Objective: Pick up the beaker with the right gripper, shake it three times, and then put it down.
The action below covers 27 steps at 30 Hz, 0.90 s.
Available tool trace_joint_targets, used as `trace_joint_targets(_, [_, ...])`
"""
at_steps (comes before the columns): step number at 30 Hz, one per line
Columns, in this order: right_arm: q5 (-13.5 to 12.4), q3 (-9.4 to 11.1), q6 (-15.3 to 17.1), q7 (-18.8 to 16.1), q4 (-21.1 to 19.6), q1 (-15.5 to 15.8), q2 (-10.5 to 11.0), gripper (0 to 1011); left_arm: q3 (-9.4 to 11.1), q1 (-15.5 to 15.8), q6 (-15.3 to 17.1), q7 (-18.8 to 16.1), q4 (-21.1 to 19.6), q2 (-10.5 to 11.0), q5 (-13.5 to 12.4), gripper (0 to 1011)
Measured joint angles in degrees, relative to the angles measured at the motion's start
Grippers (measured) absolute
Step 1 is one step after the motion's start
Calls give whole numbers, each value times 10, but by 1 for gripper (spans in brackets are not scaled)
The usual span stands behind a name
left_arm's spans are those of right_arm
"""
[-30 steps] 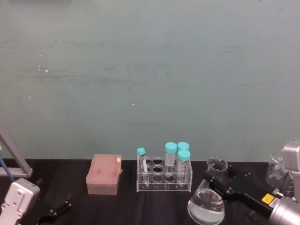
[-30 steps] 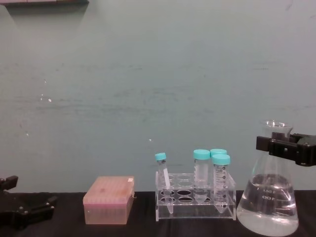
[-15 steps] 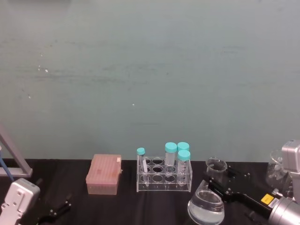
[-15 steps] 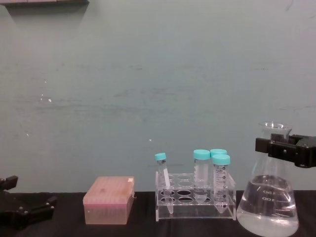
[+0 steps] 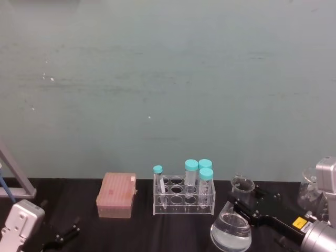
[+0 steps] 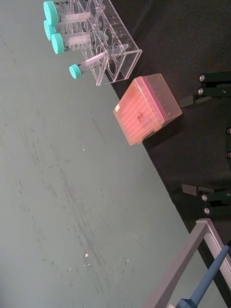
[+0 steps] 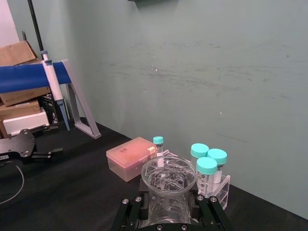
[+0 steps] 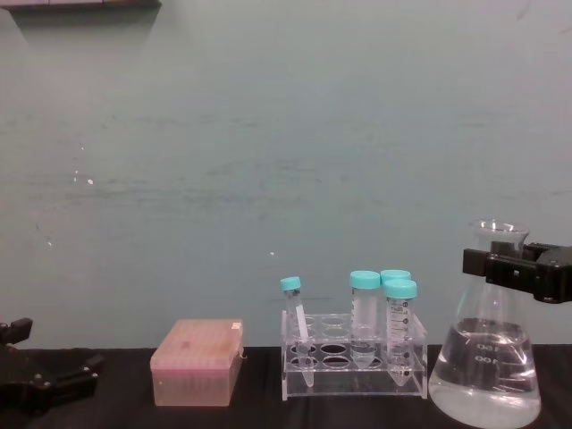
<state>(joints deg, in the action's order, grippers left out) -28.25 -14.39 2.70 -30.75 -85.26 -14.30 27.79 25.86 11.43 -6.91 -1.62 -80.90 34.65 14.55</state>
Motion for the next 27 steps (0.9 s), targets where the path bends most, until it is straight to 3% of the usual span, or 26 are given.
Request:
trace_joint_targets(7, [-5, 1, 2, -1, 0, 0, 0, 453, 0, 0, 0, 0, 0, 0, 0, 1000])
trace_joint_targets(10, [-85, 22, 54, -18, 1, 4, -15, 452, 0, 0, 0, 0, 0, 0, 0, 1000])
trace_joint_targets(11, [-137, 40, 96, -21, 1, 9, -30, 452, 0, 0, 0, 0, 0, 0, 0, 1000])
trace_joint_targets(15, [-246, 81, 187, -3, -6, 20, -67, 452, 0, 0, 0, 0, 0, 0, 0, 1000])
trace_joint_targets(16, [-288, 99, 222, 13, -10, 25, -85, 453, 0, 0, 0, 0, 0, 0, 0, 1000])
trace_joint_targets(22, [-400, 143, 303, 72, -18, 34, -129, 452, 0, 0, 0, 0, 0, 0, 0, 1000])
trace_joint_targets(27, [-447, 158, 328, 107, -21, 36, -145, 452, 0, 0, 0, 0, 0, 0, 0, 1000])
